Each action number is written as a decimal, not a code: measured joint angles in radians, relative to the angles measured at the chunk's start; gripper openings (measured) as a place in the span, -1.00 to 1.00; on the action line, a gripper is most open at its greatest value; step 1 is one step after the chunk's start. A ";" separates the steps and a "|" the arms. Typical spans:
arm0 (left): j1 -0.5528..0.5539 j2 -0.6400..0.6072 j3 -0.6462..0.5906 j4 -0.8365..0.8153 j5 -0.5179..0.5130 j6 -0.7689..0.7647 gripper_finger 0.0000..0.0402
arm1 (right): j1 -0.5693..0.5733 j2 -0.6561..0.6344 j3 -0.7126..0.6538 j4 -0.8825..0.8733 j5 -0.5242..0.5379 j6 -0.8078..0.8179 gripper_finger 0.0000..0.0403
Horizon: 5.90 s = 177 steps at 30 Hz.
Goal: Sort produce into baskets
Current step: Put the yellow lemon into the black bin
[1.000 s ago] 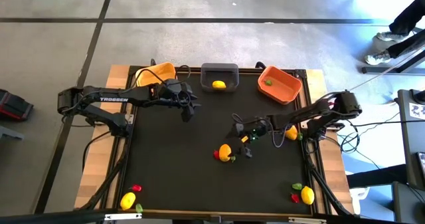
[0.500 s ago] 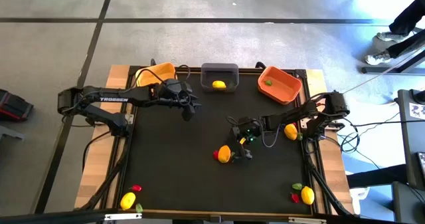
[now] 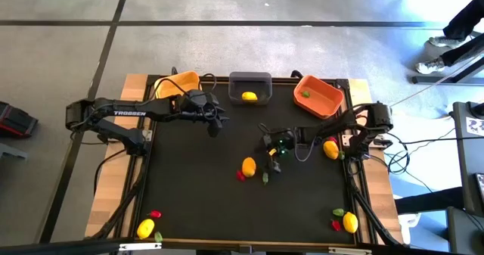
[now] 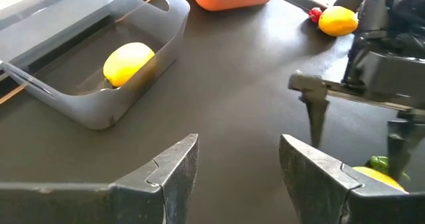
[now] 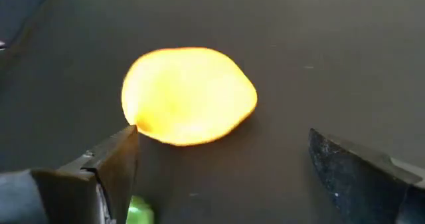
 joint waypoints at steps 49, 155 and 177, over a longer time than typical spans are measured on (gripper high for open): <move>-0.346 0.272 0.000 0.322 0.078 0.111 0.01 | -0.005 -0.078 0.000 -0.149 0.183 -0.025 0.85; -0.327 0.667 0.001 0.749 0.204 0.181 0.59 | -0.005 -0.077 0.000 -0.146 0.187 -0.024 0.85; -0.323 0.661 0.002 0.733 0.211 0.151 0.02 | -0.005 -0.077 0.000 -0.143 0.214 -0.002 0.85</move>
